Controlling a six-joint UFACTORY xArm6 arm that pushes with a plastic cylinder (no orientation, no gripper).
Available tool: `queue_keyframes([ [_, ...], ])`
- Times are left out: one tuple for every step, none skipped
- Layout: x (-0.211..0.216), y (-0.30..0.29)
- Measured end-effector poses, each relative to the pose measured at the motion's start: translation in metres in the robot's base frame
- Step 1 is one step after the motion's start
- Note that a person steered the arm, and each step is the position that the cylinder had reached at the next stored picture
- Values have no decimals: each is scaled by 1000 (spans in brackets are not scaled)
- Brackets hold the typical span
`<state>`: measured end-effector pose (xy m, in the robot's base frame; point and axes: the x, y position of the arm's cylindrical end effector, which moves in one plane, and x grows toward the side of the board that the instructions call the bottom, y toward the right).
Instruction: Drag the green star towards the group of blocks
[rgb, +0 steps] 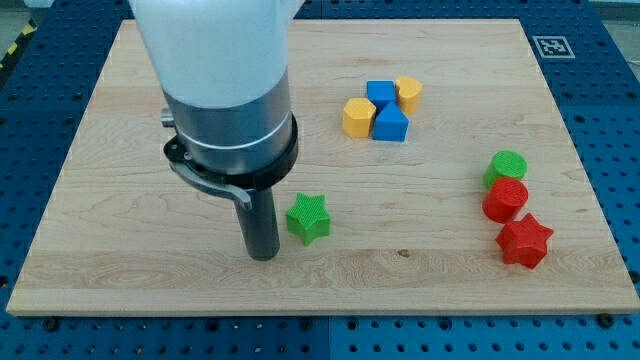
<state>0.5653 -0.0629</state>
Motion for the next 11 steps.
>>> queue_keyframes([
  [-4,12],
  [-5,44],
  [-11,82],
  [-19,90],
  [-11,81],
  [-6,52],
  [-16,51],
  [-24,56],
  [-27,56],
  [-34,56],
  [-37,64],
])
